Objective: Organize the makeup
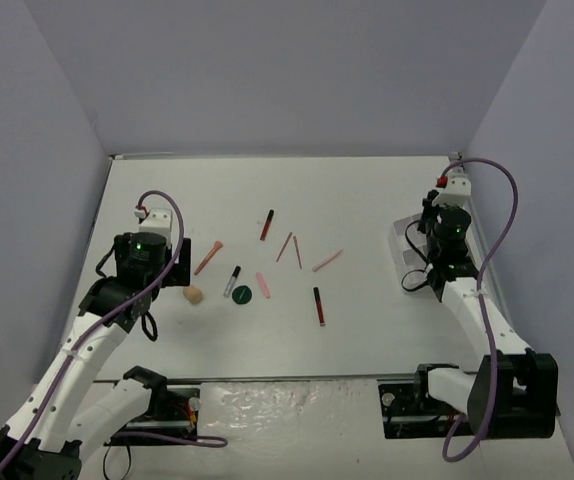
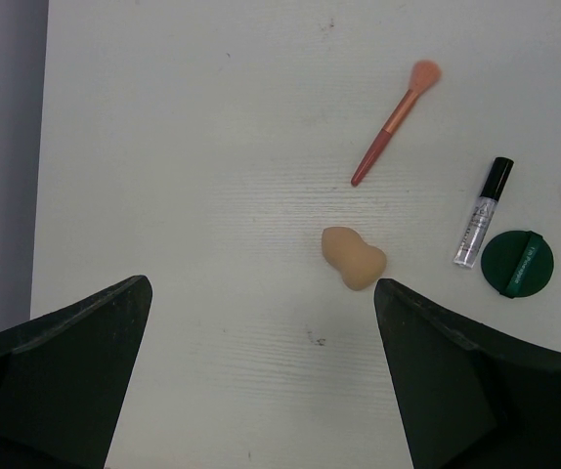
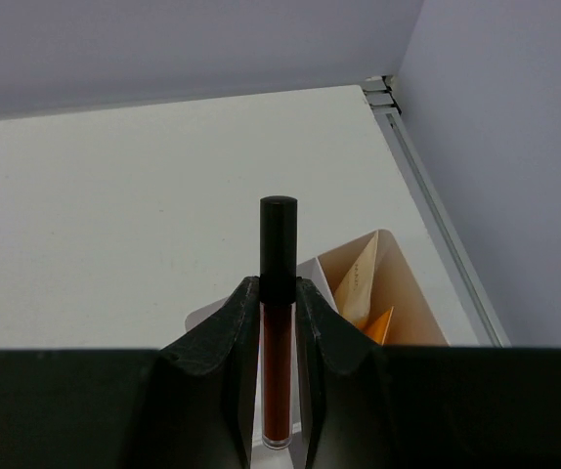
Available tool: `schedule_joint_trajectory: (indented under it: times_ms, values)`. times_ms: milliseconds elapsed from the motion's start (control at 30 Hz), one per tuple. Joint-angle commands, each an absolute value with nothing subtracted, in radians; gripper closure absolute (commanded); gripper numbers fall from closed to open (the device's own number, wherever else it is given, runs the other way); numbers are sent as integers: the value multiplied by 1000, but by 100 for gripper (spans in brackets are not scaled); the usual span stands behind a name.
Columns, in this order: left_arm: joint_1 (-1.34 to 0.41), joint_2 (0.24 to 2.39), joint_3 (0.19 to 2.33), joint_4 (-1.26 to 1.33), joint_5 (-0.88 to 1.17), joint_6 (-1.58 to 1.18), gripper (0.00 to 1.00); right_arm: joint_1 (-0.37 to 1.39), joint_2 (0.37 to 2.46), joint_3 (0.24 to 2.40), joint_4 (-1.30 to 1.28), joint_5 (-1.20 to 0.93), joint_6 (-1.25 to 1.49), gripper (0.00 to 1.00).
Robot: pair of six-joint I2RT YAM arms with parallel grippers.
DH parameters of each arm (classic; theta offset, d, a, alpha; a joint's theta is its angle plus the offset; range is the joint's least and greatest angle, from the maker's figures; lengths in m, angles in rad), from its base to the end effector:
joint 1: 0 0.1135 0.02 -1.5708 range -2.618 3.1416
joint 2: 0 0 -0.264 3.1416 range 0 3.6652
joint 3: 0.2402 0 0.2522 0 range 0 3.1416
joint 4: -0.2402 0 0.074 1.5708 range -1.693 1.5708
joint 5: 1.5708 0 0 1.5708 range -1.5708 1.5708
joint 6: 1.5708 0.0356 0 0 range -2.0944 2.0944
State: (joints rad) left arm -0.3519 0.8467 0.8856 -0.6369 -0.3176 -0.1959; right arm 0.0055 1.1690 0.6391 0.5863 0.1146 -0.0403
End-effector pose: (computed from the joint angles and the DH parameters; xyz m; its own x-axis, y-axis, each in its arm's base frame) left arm 0.1697 -0.0505 0.3200 -0.5350 -0.0005 -0.8449 -0.0193 0.9997 0.0116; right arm 0.2677 -0.0026 0.2906 0.0519 -0.0397 -0.9979 0.1109 0.9933 -0.0338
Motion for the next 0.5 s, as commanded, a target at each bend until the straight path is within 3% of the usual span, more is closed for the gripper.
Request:
schedule_joint_trajectory:
  times_ms: [0, 467]
  values:
    - [-344, 833, 899, -588, -320, -206, 3, -9, 1248, 648, 755, 113, -72, 100]
    - [-344, 828, 897, -584, -316, -201, 3, -35, 1424, 682, 815, 114, -120, 100]
